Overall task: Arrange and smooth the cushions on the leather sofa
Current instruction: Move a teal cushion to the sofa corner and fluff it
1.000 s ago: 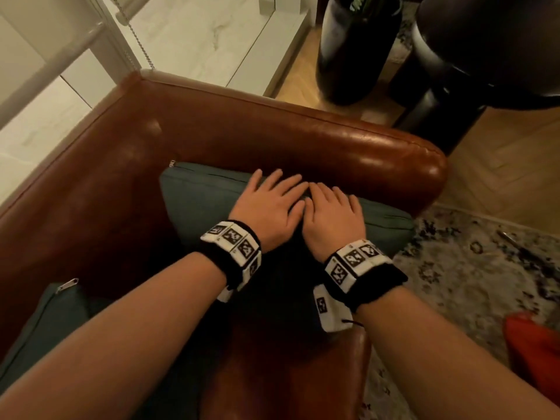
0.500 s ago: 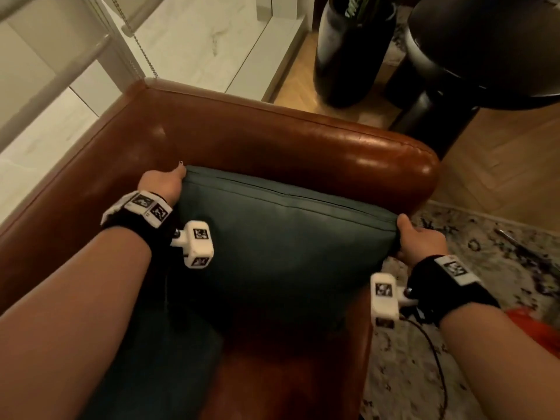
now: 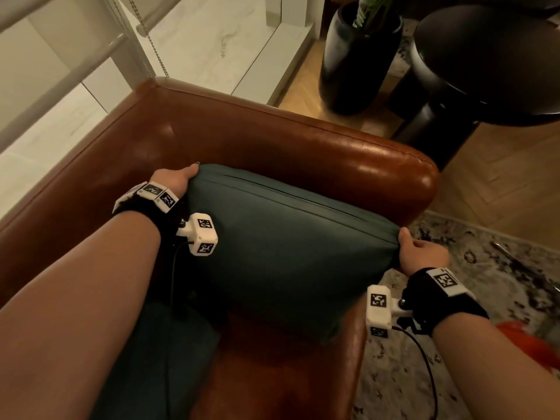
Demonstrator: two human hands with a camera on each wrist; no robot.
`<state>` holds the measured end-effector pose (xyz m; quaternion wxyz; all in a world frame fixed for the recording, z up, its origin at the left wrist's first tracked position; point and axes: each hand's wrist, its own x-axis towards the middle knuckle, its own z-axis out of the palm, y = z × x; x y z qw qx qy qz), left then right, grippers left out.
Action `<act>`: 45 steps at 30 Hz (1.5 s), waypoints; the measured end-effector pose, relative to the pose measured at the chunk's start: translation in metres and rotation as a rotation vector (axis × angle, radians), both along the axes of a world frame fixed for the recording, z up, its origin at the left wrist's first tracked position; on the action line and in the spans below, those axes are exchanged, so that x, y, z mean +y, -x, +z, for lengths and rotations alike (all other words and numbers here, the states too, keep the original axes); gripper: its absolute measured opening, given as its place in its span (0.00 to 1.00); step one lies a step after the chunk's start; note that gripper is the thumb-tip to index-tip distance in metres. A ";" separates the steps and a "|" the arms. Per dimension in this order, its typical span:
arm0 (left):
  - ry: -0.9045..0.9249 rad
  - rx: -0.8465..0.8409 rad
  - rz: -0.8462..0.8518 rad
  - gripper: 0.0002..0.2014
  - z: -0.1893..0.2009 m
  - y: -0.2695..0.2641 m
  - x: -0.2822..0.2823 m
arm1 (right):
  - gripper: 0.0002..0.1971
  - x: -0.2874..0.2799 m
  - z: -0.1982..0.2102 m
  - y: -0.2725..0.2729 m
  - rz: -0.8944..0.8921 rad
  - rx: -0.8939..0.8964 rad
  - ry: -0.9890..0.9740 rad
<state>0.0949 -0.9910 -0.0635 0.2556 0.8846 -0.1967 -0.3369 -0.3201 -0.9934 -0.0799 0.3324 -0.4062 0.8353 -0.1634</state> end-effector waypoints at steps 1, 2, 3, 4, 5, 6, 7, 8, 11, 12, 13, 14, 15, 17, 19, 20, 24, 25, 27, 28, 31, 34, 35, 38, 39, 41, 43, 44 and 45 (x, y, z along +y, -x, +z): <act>0.019 -0.048 -0.032 0.33 0.002 0.003 0.001 | 0.23 -0.001 0.003 -0.003 0.034 0.021 0.061; 0.045 -0.160 -0.076 0.30 0.006 0.007 0.004 | 0.22 0.000 0.007 -0.008 0.093 0.042 0.140; 0.084 -0.323 -0.147 0.27 0.009 0.014 0.008 | 0.23 0.001 0.010 -0.014 0.194 0.086 0.201; 0.147 -0.519 -0.281 0.25 0.012 0.025 0.012 | 0.25 0.006 0.013 -0.024 0.333 0.187 0.211; 0.223 -0.708 -0.482 0.24 0.013 0.043 0.016 | 0.26 0.014 0.014 -0.036 0.482 0.330 0.198; 0.297 -0.838 -0.725 0.23 0.011 0.066 0.019 | 0.28 0.023 0.013 -0.050 0.603 0.463 0.225; 0.352 -0.898 -0.964 0.24 0.006 0.092 0.022 | 0.29 0.030 0.011 -0.066 0.695 0.537 0.302; 0.351 -0.905 -1.164 0.25 -0.001 0.114 0.023 | 0.30 0.034 0.007 -0.082 0.778 0.553 0.380; 0.128 -0.816 -1.363 0.28 -0.022 0.141 0.019 | 0.30 0.025 -0.009 -0.104 0.999 0.504 0.333; 0.112 -0.830 -1.338 0.28 -0.027 0.132 0.016 | 0.30 0.018 -0.015 -0.098 1.018 0.503 0.318; 0.120 -0.866 -1.301 0.29 -0.030 0.120 0.014 | 0.30 0.012 -0.019 -0.088 0.999 0.508 0.330; 0.122 -0.886 -1.253 0.29 -0.031 0.105 0.011 | 0.29 0.008 -0.021 -0.074 0.965 0.516 0.334; 0.102 -0.885 -1.197 0.29 -0.030 0.090 0.011 | 0.29 0.006 -0.022 -0.059 0.918 0.534 0.319; 0.034 -0.895 -1.030 0.27 -0.029 0.057 0.015 | 0.27 0.005 -0.029 -0.027 0.776 0.541 0.235; -0.048 -0.842 -0.757 0.24 -0.028 0.034 0.019 | 0.27 0.006 -0.031 -0.010 0.594 0.379 0.125; -0.063 -0.761 -0.580 0.24 -0.026 0.027 0.019 | 0.26 0.005 -0.030 -0.007 0.494 0.239 0.096; 0.008 -0.308 -0.052 0.21 -0.017 0.012 0.009 | 0.23 -0.003 -0.020 -0.009 0.258 0.067 0.058; 0.042 -0.258 -0.012 0.20 -0.017 0.008 0.007 | 0.23 -0.004 -0.019 -0.009 0.265 0.089 0.063; 0.084 -0.196 -0.015 0.20 -0.017 0.002 0.005 | 0.23 -0.004 -0.020 -0.005 0.301 0.119 0.079; 0.097 -0.183 -0.033 0.20 -0.015 0.001 0.007 | 0.22 -0.004 -0.018 -0.002 0.325 0.138 0.101; 0.160 -0.187 -0.094 0.20 0.000 0.001 0.024 | 0.23 -0.003 0.003 0.000 0.415 0.230 0.256; 0.226 -0.247 -0.112 0.20 0.031 -0.004 0.071 | 0.23 0.006 0.039 -0.023 0.610 0.196 0.535; 0.253 -0.273 -0.115 0.19 0.045 -0.006 0.094 | 0.23 0.013 0.051 -0.038 0.669 0.139 0.592; 0.318 -0.357 -0.054 0.14 0.089 -0.010 0.177 | 0.21 0.039 0.072 -0.098 0.888 -0.014 0.632; 0.303 -0.406 -0.012 0.13 0.099 -0.008 0.208 | 0.19 0.050 0.074 -0.122 0.993 -0.062 0.628; 0.197 -0.535 0.082 0.14 0.103 -0.003 0.276 | 0.16 0.080 0.072 -0.177 1.259 -0.162 0.610; 0.016 -0.607 0.147 0.19 0.080 0.002 0.341 | 0.17 0.119 0.064 -0.235 1.550 -0.216 0.595; -0.081 -0.585 0.163 0.23 0.064 0.006 0.369 | 0.20 0.142 0.058 -0.263 1.700 -0.224 0.612; -0.170 -0.538 0.159 0.27 0.047 0.014 0.391 | 0.22 0.165 0.051 -0.288 1.855 -0.216 0.640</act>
